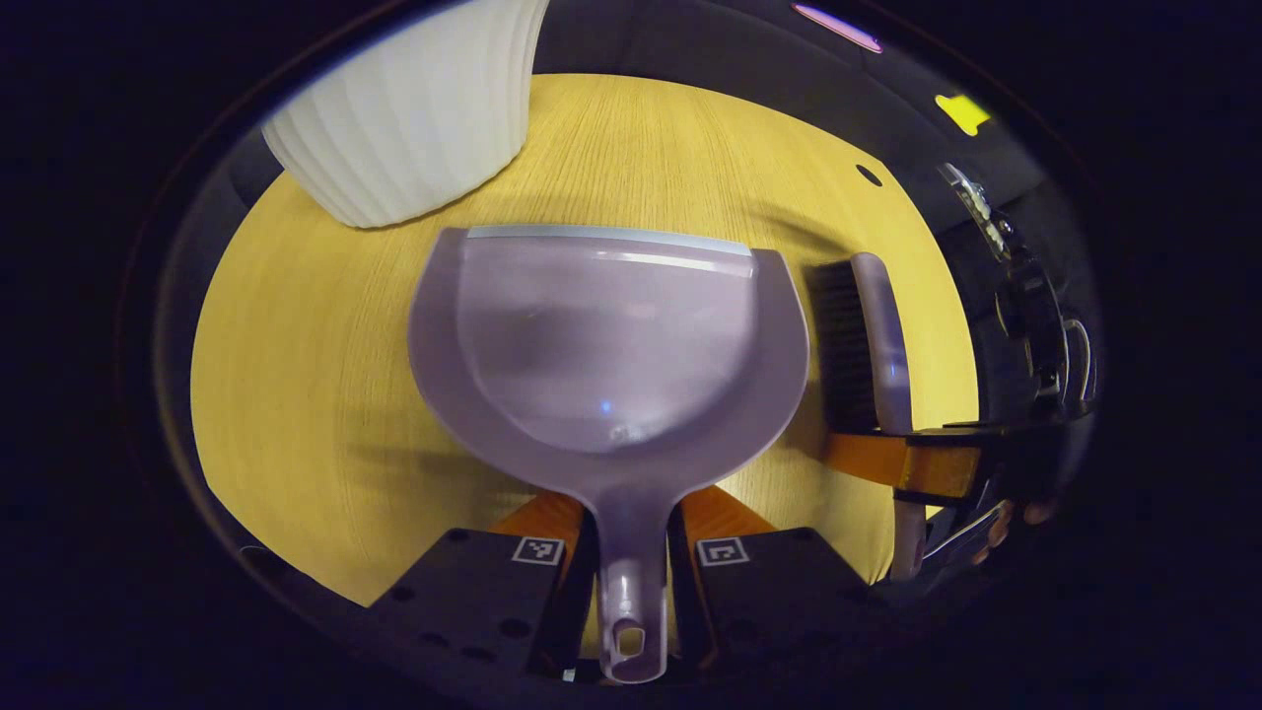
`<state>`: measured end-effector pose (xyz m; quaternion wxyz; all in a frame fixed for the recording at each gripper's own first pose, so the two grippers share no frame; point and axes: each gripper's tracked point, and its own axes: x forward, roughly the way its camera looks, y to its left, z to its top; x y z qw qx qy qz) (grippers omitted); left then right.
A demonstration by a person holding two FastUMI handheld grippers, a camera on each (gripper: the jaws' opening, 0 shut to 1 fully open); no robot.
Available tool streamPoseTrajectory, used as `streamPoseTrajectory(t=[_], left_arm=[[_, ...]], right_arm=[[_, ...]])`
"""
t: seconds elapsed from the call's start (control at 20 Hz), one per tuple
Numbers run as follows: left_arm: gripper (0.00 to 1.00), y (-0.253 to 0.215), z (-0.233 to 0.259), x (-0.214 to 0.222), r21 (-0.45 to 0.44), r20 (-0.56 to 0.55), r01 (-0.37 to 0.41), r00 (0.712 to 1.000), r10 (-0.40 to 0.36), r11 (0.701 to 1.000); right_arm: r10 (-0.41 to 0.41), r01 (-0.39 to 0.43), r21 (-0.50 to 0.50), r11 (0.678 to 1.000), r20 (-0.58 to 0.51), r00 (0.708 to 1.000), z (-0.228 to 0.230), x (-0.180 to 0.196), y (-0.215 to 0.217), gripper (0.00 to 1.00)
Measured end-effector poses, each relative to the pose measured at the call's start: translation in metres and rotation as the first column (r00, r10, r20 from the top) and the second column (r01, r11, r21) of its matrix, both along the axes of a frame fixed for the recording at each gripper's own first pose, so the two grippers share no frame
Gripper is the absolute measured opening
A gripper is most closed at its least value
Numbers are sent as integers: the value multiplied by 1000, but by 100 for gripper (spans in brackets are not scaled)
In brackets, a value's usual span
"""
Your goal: Pick up the small broom and dustpan from the desktop, sweep the trash into the dustpan with the broom, and then empty the trash into the garbage bin.
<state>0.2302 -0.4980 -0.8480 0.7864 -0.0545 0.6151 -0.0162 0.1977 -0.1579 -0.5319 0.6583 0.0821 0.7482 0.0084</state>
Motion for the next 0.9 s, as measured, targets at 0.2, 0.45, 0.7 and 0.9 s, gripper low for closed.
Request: streamPoseTrajectory(t=[0.2,0.45,0.7,0.9], left_arm=[[83,-4,12,-8,36,-8,-20,1000,20,999],[83,-9,48,-28,14,52,-67,996,66,998],[83,-10,132,-58,32,275,-59,960,48,998],[83,-3,204,-71,144,516,-40,855,-40,989]], right_arm=[[-43,43,8,999,63,997,21,6,-3,88],[-107,107,15,994,250,962,77,14,-12,99],[-108,140,-24,990,518,848,150,-14,-21,99],[-63,116,-31,993,694,718,224,-33,-14,99]])
